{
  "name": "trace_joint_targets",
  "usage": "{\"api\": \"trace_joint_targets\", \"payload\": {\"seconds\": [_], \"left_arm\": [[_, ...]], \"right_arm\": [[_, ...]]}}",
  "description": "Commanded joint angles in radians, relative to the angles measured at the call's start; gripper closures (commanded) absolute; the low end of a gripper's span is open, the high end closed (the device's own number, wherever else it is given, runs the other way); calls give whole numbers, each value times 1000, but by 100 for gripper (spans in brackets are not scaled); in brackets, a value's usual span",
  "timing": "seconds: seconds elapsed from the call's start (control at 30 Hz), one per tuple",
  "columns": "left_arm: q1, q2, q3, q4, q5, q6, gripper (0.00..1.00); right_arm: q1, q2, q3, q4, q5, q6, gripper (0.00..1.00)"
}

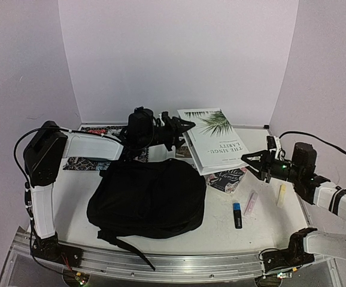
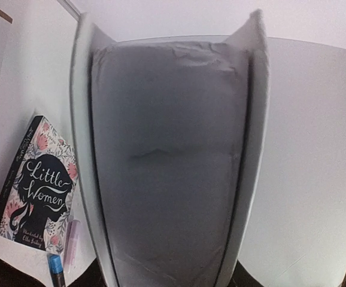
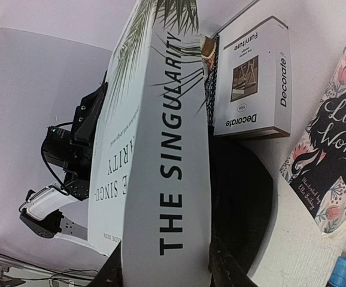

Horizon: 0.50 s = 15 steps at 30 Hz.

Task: Pack the student bag
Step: Pass from the right arm to the left

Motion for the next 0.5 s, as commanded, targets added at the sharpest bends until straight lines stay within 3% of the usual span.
{"api": "trace_joint_targets", "payload": {"seconds": [0.0, 0.1, 0.47], "left_arm": [[0, -22, -29, 132, -21, -51, 62], [0, -29, -42, 146, -43, -66, 65], [-4, -56, -99, 213, -141, -116, 69]], "right_arm": [[64, 5, 51, 99, 95, 35, 59], [113, 8, 44, 115, 177, 65, 57], [300, -6, -10, 195, 470, 197, 14]]}}
